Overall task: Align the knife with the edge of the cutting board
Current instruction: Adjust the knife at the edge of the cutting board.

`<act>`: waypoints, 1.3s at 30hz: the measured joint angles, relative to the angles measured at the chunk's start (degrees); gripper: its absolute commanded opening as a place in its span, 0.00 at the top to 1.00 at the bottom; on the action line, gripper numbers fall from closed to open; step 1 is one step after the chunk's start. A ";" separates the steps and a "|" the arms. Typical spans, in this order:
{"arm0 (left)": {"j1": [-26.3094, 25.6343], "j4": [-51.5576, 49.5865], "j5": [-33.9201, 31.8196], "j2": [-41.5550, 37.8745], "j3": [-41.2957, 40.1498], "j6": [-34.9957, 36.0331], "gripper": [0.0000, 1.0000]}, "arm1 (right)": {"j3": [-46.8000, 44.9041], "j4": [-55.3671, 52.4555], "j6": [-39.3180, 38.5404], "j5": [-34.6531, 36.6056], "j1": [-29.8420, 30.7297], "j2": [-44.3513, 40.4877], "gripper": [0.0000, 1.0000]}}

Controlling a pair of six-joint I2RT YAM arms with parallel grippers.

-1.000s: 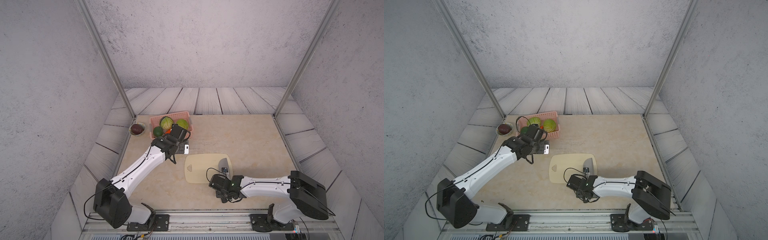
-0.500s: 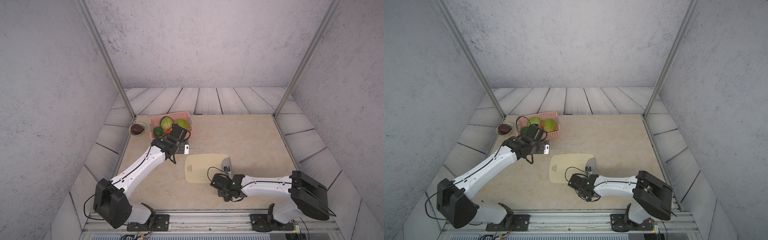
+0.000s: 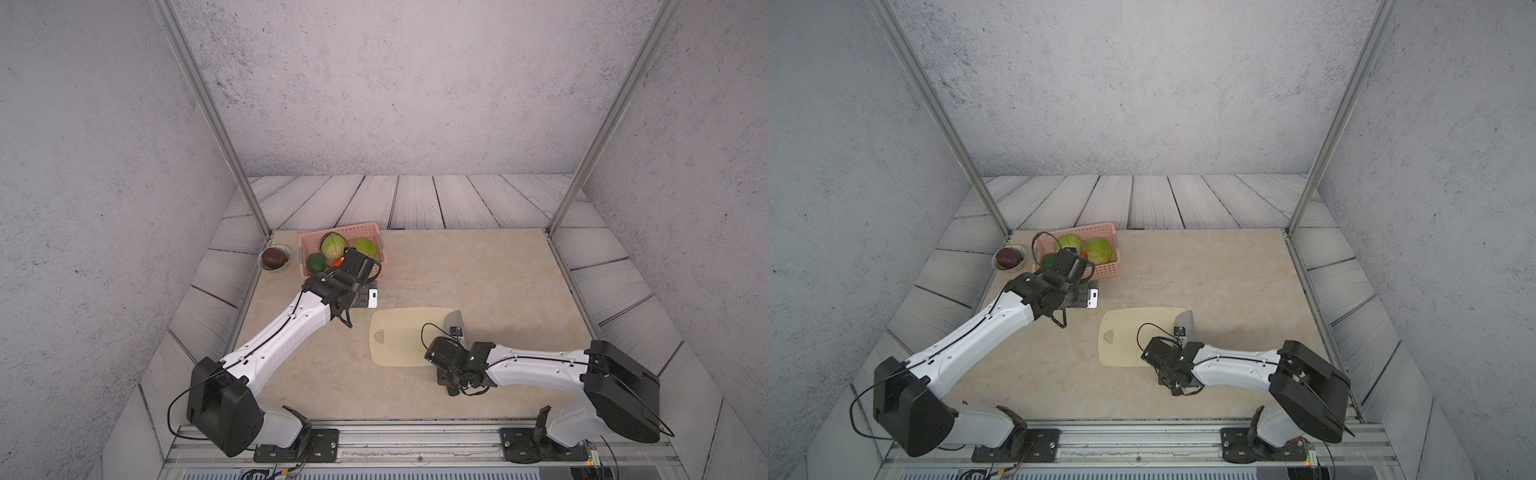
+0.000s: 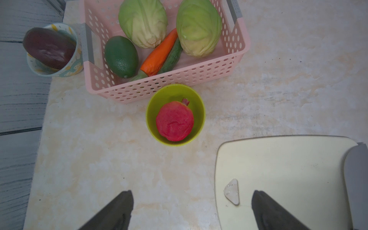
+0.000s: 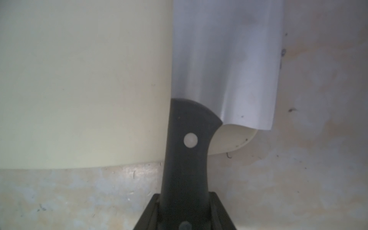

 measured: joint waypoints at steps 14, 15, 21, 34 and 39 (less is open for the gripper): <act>0.00 0.00 -0.70 0.00 0.00 0.04 0.02 | 0.00 1.14 -0.98 -1.01 0.00 0.96 0.90; 0.00 0.00 -0.81 0.00 0.00 0.04 0.02 | 0.00 1.07 -0.98 -1.01 0.00 0.98 0.91; 0.00 0.00 -1.07 0.00 0.00 0.24 0.02 | 0.04 1.05 -0.98 -0.83 -0.02 1.29 0.91; 0.00 0.00 -1.09 0.00 0.00 0.44 0.02 | 0.04 1.07 -1.01 -0.87 -0.33 1.27 0.91; 0.00 0.02 -1.16 0.00 0.02 0.44 0.02 | -0.02 1.09 -1.01 -0.85 -0.33 1.25 0.91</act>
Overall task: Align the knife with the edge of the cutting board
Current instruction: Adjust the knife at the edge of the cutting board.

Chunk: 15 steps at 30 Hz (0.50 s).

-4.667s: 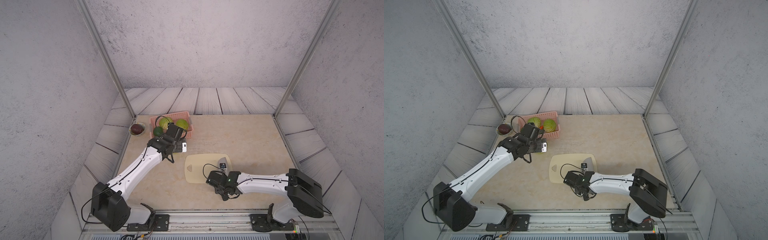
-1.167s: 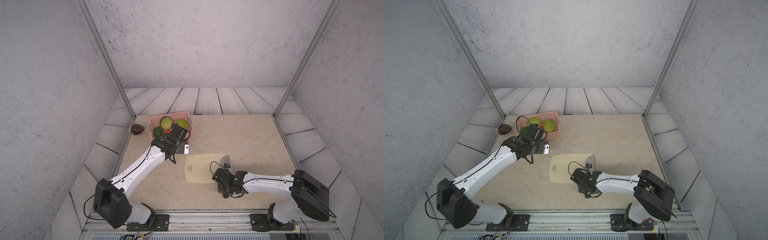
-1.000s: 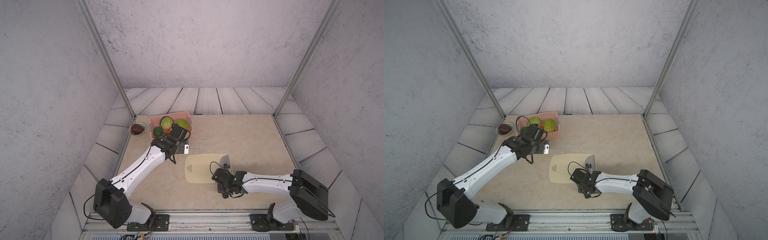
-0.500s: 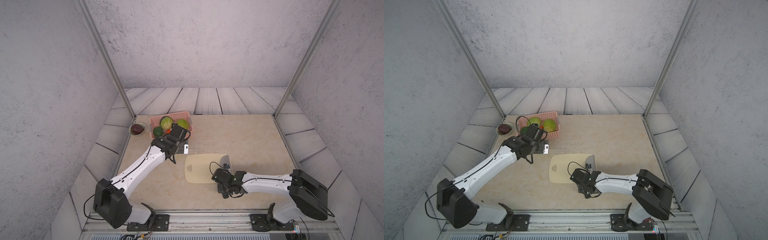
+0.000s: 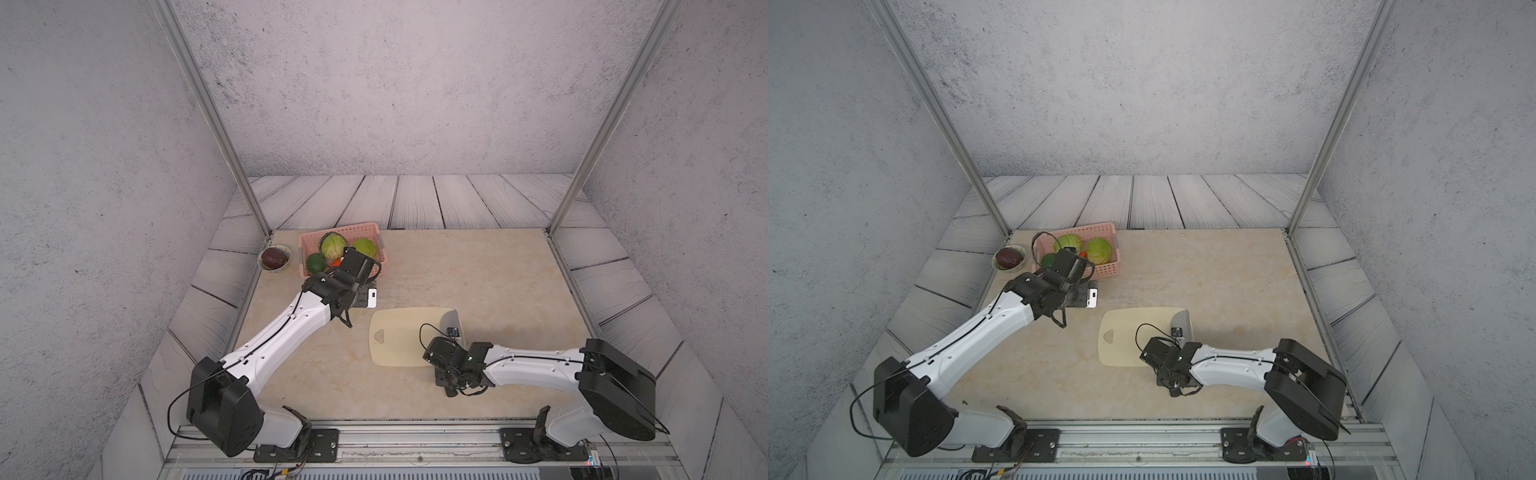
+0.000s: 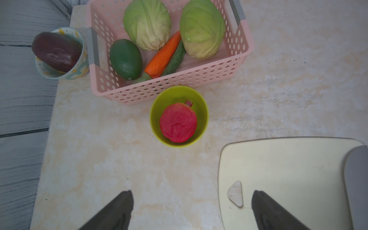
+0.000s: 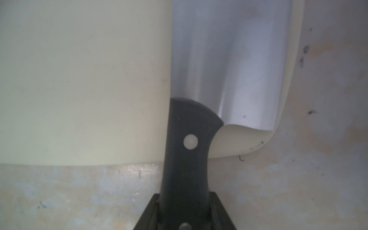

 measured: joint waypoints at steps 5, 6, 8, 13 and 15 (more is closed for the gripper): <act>0.00 0.00 -0.26 0.00 0.00 0.00 0.02 | -0.11 0.11 0.02 0.00 0.00 -0.11 0.91; 0.00 -0.02 -0.31 0.00 -0.02 -0.02 0.02 | -0.11 0.11 0.02 0.00 0.00 -0.11 0.91; 0.00 -0.02 -0.33 0.00 -0.02 0.00 0.02 | -0.13 0.13 0.02 0.00 0.00 -0.13 0.91; 0.00 0.00 -0.33 0.00 0.00 0.00 0.02 | -0.22 0.15 0.02 0.00 0.00 -0.22 0.91; 0.00 0.00 -0.33 0.00 -0.02 0.00 0.02 | -0.28 0.07 0.02 -0.02 -0.09 -0.35 0.91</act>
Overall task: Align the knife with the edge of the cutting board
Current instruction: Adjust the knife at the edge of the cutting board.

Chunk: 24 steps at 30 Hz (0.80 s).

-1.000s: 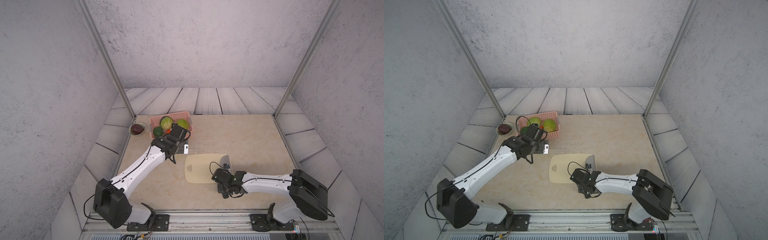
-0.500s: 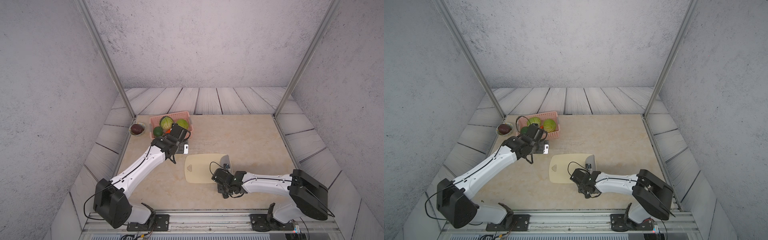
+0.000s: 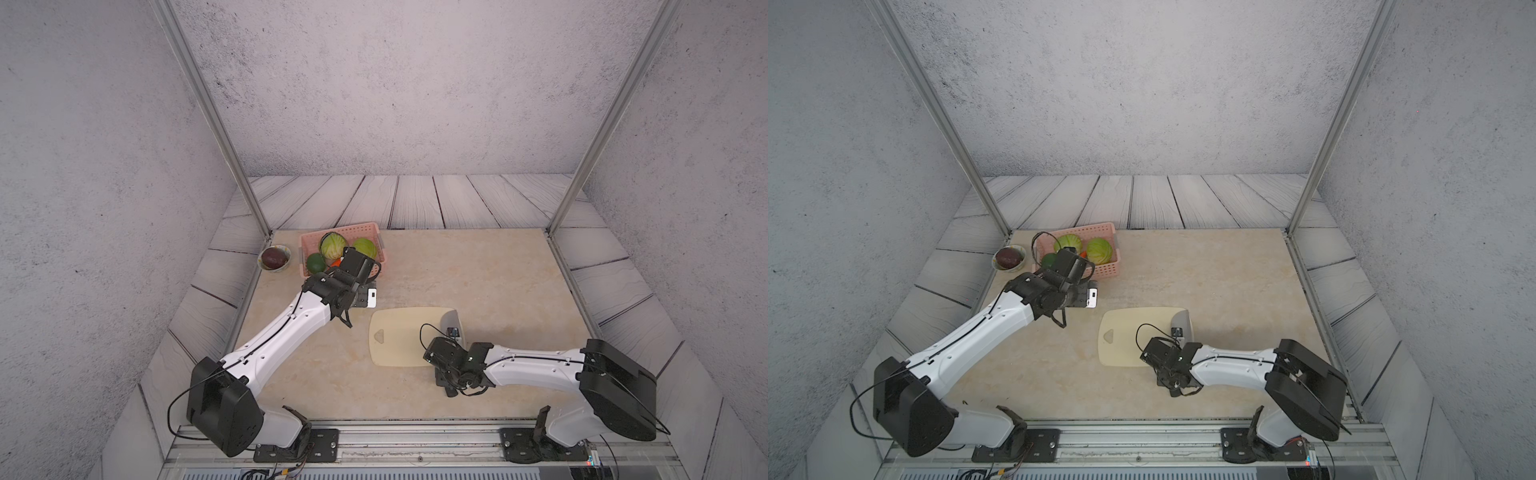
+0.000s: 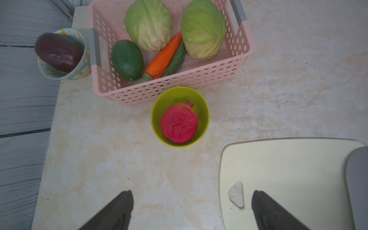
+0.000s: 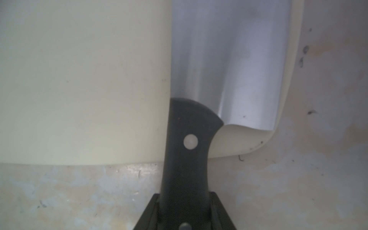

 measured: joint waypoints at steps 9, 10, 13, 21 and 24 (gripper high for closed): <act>0.00 0.00 0.00 0.00 0.00 0.00 0.02 | -0.85 -0.46 0.00 0.02 -0.13 -1.01 0.92; 0.00 -0.02 0.00 0.00 0.02 -0.02 0.02 | -0.85 -0.46 0.00 0.02 -0.13 -1.01 0.92; 0.00 0.00 0.00 0.00 0.00 -0.02 0.02 | -0.85 -0.44 -0.02 0.02 -0.13 -1.01 0.92; 0.00 -0.02 0.00 -0.02 0.00 0.00 0.02 | -0.90 -0.39 -0.04 0.02 -0.13 -1.01 0.83; 0.00 -0.02 0.00 -0.02 0.00 0.00 0.02 | -0.90 -0.39 -0.09 0.02 -0.15 -1.01 0.76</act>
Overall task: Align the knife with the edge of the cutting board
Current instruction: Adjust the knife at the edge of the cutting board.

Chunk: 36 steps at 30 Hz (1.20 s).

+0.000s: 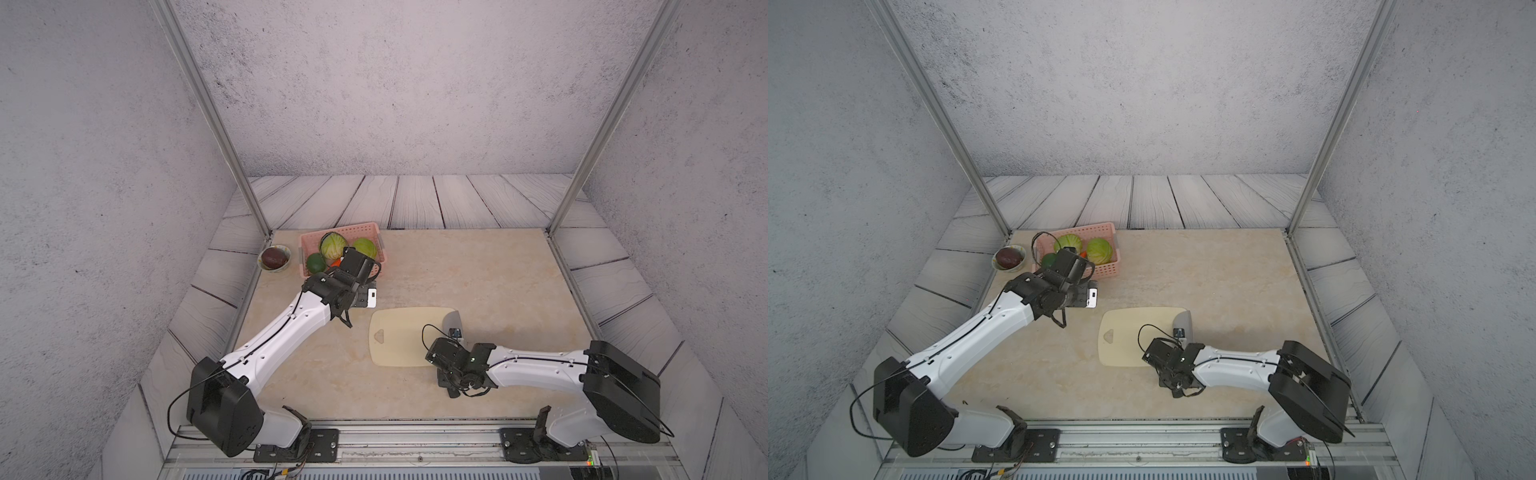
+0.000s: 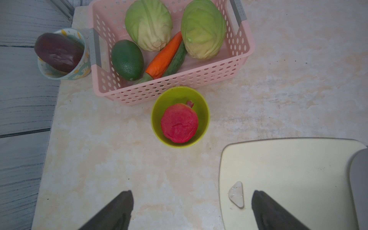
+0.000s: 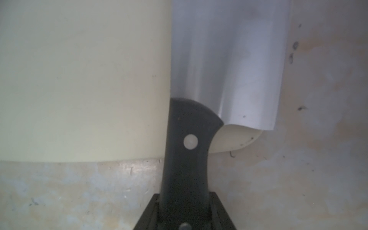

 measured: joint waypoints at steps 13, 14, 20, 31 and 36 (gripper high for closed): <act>0.00 0.00 0.00 0.00 0.00 -0.02 0.02 | 0.00 -0.07 -0.76 -0.11 -0.20 -0.04 0.61; 0.00 0.00 0.00 0.02 0.00 -0.02 0.02 | -0.02 -0.09 -0.81 -0.13 -0.24 -0.04 0.59; 0.00 0.00 0.00 0.00 0.02 -0.02 0.02 | -0.07 -0.17 -1.11 -0.15 -0.52 -0.15 0.57; 0.00 0.00 0.00 0.00 0.02 -0.02 0.02 | -0.37 -1.36 -2.78 -0.17 -0.92 -3.32 0.42; 0.00 0.00 0.00 0.02 0.00 0.00 0.02 | -0.37 -1.64 -4.83 -0.50 -1.11 -6.51 0.29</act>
